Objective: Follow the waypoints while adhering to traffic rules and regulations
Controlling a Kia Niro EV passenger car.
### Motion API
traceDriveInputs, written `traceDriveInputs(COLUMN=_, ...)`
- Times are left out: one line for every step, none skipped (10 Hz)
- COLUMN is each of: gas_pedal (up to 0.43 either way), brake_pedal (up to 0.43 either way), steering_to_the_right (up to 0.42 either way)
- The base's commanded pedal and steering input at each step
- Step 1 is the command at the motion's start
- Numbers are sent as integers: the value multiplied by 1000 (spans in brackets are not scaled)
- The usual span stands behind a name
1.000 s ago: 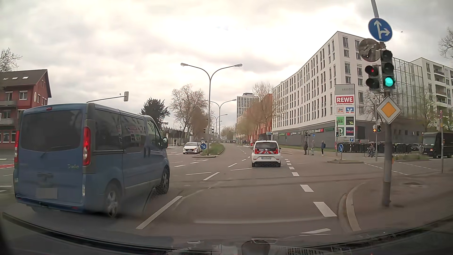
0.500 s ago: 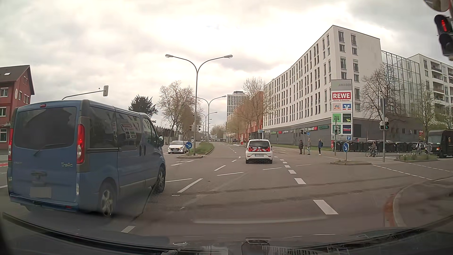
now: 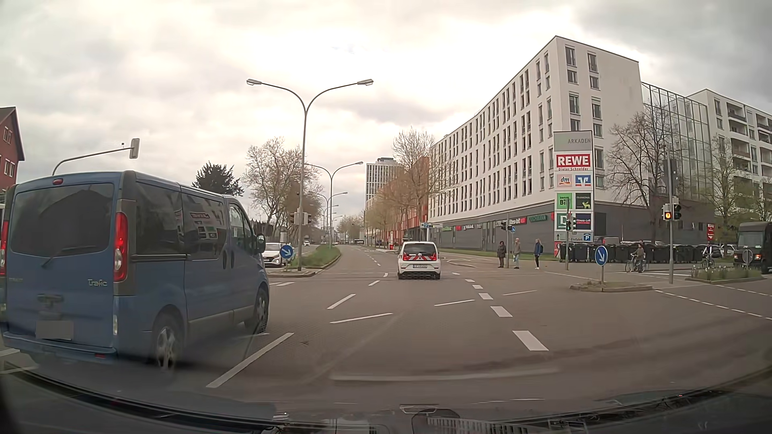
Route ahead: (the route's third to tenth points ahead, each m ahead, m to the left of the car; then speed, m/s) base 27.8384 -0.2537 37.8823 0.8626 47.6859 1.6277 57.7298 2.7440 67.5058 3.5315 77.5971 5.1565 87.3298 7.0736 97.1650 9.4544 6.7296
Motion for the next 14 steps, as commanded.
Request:
traceDriveInputs(gas_pedal=228, brake_pedal=0, steering_to_the_right=51)
traceDriveInputs(gas_pedal=228, brake_pedal=0, steering_to_the_right=46)
traceDriveInputs(gas_pedal=228, brake_pedal=0, steering_to_the_right=43)
traceDriveInputs(gas_pedal=228, brake_pedal=0, steering_to_the_right=39)
traceDriveInputs(gas_pedal=228, brake_pedal=0, steering_to_the_right=36)
traceDriveInputs(gas_pedal=228, brake_pedal=0, steering_to_the_right=35)
traceDriveInputs(gas_pedal=228, brake_pedal=0, steering_to_the_right=32)
traceDriveInputs(gas_pedal=228, brake_pedal=0, steering_to_the_right=29)
traceDriveInputs(gas_pedal=228, brake_pedal=0, steering_to_the_right=23)
traceDriveInputs(gas_pedal=228, brake_pedal=0, steering_to_the_right=18)
traceDriveInputs(gas_pedal=228, brake_pedal=0, steering_to_the_right=16)
traceDriveInputs(gas_pedal=209, brake_pedal=0, steering_to_the_right=12)
traceDriveInputs(gas_pedal=197, brake_pedal=0, steering_to_the_right=6)
traceDriveInputs(gas_pedal=189, brake_pedal=0, steering_to_the_right=2)
